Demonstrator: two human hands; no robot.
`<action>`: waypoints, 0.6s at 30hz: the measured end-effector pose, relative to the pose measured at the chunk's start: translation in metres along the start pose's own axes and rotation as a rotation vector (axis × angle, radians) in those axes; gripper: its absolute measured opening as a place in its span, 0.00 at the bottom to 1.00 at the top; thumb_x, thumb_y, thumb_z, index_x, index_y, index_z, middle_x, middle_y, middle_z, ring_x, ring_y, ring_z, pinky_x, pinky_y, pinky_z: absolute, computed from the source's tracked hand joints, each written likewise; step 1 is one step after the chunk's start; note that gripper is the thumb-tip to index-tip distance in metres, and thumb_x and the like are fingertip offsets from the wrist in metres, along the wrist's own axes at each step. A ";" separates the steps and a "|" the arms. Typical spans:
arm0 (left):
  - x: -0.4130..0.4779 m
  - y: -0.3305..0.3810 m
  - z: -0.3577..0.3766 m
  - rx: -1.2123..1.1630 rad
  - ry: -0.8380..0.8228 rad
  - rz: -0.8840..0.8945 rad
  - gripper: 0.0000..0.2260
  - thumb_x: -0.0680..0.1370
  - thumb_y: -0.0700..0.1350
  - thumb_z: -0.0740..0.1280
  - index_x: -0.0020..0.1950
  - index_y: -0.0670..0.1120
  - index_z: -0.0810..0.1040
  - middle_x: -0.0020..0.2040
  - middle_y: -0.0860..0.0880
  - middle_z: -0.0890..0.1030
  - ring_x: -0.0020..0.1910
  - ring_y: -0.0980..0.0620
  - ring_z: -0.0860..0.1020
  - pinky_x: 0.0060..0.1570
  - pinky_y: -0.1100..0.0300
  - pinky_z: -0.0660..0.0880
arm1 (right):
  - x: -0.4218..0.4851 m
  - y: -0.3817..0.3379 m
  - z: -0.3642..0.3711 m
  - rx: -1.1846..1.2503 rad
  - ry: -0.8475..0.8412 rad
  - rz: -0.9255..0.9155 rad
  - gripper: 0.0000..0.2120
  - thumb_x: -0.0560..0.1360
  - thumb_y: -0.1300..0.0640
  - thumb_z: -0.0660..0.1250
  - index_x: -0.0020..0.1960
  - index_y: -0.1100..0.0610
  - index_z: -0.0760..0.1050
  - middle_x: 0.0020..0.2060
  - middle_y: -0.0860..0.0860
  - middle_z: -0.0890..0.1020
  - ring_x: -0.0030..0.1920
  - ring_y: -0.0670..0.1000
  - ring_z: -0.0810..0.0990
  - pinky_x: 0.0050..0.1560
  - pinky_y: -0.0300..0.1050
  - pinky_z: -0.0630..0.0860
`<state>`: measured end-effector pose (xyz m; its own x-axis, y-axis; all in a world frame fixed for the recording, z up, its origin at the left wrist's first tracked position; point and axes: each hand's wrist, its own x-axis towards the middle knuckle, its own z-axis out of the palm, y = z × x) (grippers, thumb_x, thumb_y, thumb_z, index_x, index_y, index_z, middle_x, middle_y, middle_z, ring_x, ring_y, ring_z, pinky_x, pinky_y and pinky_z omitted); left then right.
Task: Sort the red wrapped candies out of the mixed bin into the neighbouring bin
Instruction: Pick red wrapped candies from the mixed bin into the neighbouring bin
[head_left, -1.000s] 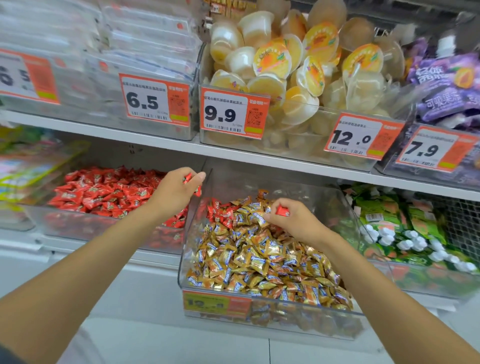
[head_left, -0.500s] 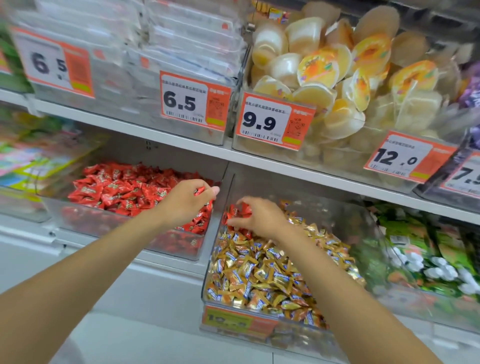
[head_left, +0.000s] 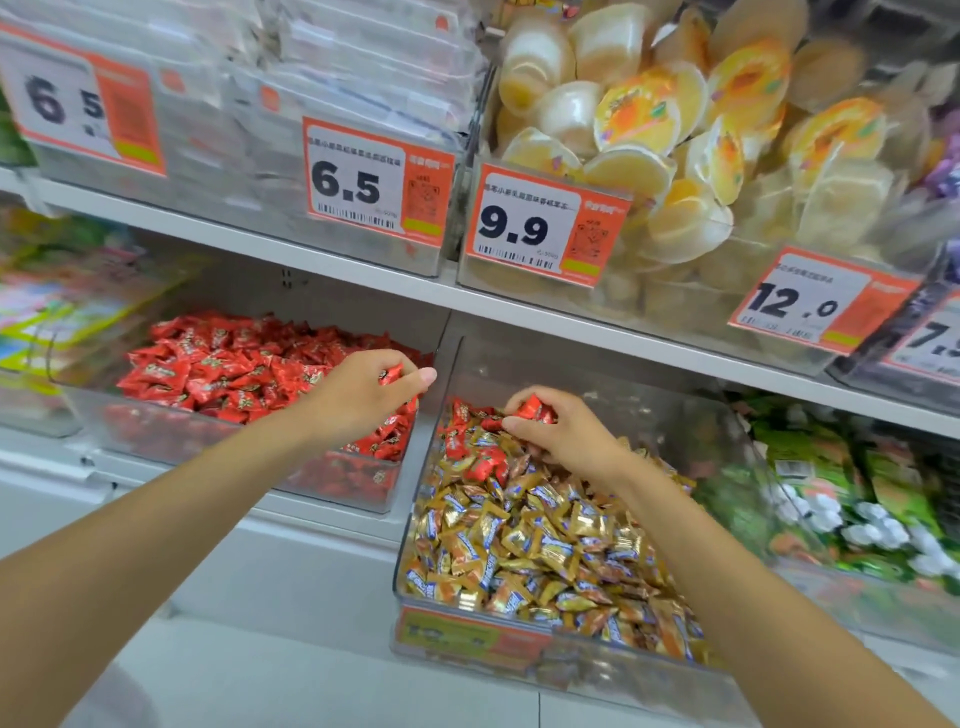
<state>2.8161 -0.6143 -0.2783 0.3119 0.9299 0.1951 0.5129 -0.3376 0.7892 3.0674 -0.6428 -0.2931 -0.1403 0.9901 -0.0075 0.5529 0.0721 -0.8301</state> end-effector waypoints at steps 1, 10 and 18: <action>0.000 0.001 0.002 -0.020 -0.010 -0.003 0.13 0.78 0.53 0.65 0.43 0.46 0.80 0.38 0.52 0.81 0.35 0.57 0.77 0.40 0.62 0.71 | -0.004 0.000 -0.004 0.007 0.019 0.012 0.04 0.77 0.57 0.69 0.49 0.57 0.77 0.30 0.48 0.75 0.29 0.45 0.72 0.29 0.37 0.69; 0.000 0.016 0.016 -0.033 -0.014 -0.017 0.11 0.78 0.53 0.66 0.44 0.47 0.79 0.45 0.56 0.80 0.47 0.62 0.75 0.44 0.67 0.66 | -0.002 -0.012 0.006 -0.325 0.023 -0.071 0.09 0.74 0.48 0.72 0.49 0.52 0.80 0.40 0.49 0.83 0.38 0.48 0.78 0.45 0.51 0.77; 0.000 0.013 0.013 -0.043 -0.030 -0.011 0.11 0.78 0.52 0.66 0.44 0.46 0.80 0.45 0.55 0.80 0.46 0.62 0.75 0.45 0.67 0.67 | 0.016 -0.008 0.019 -0.603 -0.173 0.041 0.18 0.73 0.43 0.72 0.54 0.56 0.78 0.49 0.52 0.82 0.52 0.57 0.80 0.51 0.51 0.75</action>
<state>2.8327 -0.6208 -0.2758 0.3306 0.9285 0.1689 0.4819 -0.3200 0.8157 3.0449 -0.6303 -0.2972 -0.2120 0.9634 -0.1643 0.9197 0.1398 -0.3668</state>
